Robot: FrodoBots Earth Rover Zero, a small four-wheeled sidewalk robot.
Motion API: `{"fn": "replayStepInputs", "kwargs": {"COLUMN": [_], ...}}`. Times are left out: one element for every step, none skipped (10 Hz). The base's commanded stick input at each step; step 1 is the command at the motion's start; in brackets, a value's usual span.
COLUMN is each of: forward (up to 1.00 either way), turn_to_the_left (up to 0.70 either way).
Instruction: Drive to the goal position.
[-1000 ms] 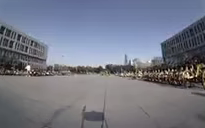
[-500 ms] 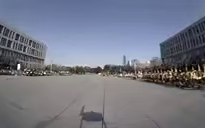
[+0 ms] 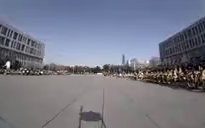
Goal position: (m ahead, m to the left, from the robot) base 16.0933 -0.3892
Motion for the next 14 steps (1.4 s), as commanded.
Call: {"fn": "replayStepInputs", "kwargs": {"forward": [1.0,1.0,1.0,1.0,1.0,1.0,1.0,1.0,1.0,1.0,1.0,1.0,1.0,1.0], "turn_to_the_left": [0.02,0.03,0.25,0.42,0.42,0.24,0.02,0.02,0.02,0.02,0.02,0.38,0.42,0.14]}}
